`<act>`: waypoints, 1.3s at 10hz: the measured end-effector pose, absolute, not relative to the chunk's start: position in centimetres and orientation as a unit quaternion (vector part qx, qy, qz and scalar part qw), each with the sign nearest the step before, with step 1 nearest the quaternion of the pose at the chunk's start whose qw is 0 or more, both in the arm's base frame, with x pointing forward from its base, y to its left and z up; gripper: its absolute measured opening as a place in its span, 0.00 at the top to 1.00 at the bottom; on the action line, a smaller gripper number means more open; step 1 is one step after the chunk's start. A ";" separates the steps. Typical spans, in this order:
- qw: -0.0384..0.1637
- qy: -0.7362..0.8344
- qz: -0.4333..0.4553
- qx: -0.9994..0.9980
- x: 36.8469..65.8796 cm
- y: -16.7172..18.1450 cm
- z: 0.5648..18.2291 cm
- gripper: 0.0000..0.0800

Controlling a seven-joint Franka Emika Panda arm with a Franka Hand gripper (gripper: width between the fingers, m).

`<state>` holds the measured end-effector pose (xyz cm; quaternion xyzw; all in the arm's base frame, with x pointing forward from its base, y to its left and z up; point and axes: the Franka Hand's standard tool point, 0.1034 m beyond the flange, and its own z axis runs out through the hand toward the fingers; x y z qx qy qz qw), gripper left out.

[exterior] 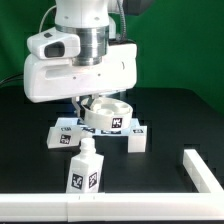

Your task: Assemble stool

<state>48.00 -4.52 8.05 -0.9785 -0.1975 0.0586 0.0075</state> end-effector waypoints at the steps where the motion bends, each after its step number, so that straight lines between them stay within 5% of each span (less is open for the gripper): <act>1: 0.008 -0.198 0.059 -0.978 48.0 -4.5 8.0 0.97; 3: 0.006 -0.155 0.056 -0.986 49.0 -3.8 7.8 0.97; 6: 0.017 0.029 0.015 -0.999 54.6 -0.7 7.7 0.97; 7: 0.035 0.071 0.011 -0.997 54.5 -1.4 7.7 0.97; 11: 0.035 0.086 0.015 -0.996 54.7 -0.4 7.2 0.97; 13: 0.038 0.120 0.014 -0.992 57.3 2.4 5.5 0.97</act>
Offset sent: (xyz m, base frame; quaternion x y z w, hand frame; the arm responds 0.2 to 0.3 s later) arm 0.0650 0.0230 -0.0045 -0.0073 0.0238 0.1581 0.9871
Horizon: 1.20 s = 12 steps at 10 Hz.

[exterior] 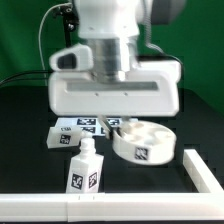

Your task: Assemble stool

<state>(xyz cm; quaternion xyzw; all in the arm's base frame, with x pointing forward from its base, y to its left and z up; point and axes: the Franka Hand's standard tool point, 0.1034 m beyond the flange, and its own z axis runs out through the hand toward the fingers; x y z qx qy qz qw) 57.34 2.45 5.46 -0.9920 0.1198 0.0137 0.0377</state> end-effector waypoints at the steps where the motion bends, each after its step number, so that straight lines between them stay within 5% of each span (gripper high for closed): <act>1: 0.040 0.167 0.013 -0.985 58.4 3.7 4.8 0.97; 5: 0.041 0.163 0.014 -0.986 58.6 4.4 4.4 0.97; 8: 0.040 0.166 0.022 -0.985 59.3 4.3 2.0 0.97; 12: 0.029 0.205 0.014 -0.978 59.5 4.4 1.4 0.97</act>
Offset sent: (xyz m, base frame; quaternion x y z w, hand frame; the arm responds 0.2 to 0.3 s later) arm 0.0000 0.0000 0.0000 0.0000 0.0000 0.0000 1.0000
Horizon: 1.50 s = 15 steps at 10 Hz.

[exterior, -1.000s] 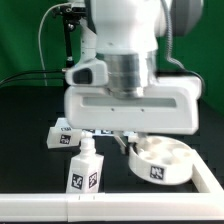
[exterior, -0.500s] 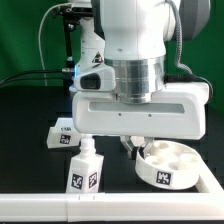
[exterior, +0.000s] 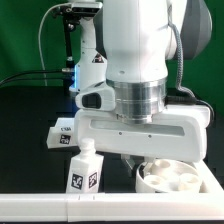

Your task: Assemble stool

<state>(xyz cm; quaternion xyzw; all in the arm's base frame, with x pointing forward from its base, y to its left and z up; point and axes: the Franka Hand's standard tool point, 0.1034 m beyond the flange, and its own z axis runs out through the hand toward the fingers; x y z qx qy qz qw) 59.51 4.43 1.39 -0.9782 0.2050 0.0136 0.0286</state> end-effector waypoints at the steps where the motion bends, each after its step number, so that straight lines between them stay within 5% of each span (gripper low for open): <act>1: 0.028 0.198 0.013 -0.980 59.5 4.4 1.4 0.97; 4: 0.029 0.194 0.014 -0.980 59.4 4.4 1.9 0.47; 5: 0.029 0.187 0.014 -0.982 58.9 4.4 3.0 0.47; 6: 0.028 0.178 0.020 -0.983 58.0 4.5 4.1 0.25; 9: 0.032 0.165 -0.009 -0.986 56.2 5.3 6.6 0.20; 12: 0.028 0.137 0.011 -0.990 55.7 5.5 6.3 0.19; 15: 0.034 0.052 0.081 -0.995 52.1 5.9 6.2 0.19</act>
Offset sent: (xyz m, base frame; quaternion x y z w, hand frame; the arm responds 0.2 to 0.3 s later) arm -0.0209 -0.0053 0.0201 0.0154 -0.0481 0.0261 0.9984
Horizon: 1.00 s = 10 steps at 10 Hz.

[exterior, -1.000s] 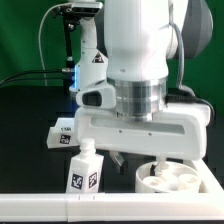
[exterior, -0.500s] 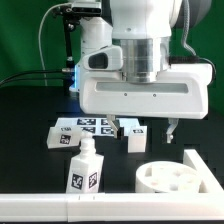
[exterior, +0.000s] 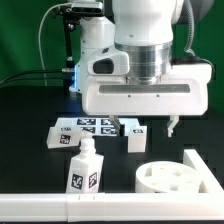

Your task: Assemble stool

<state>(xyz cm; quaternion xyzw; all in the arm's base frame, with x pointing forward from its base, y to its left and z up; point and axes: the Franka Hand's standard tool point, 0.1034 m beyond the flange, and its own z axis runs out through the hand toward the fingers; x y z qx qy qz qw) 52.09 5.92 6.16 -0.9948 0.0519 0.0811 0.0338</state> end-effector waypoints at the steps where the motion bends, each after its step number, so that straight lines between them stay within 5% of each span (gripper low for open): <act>1: 0.034 0.043 0.106 -0.993 51.2 5.9 6.0 0.19; 10: 0.034 -0.008 0.359 -0.933 47.4 7.6 4.4 0.19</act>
Offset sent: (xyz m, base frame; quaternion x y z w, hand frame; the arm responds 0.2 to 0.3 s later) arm 0.0000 0.0000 0.0000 0.0000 -0.1938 0.0000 0.9810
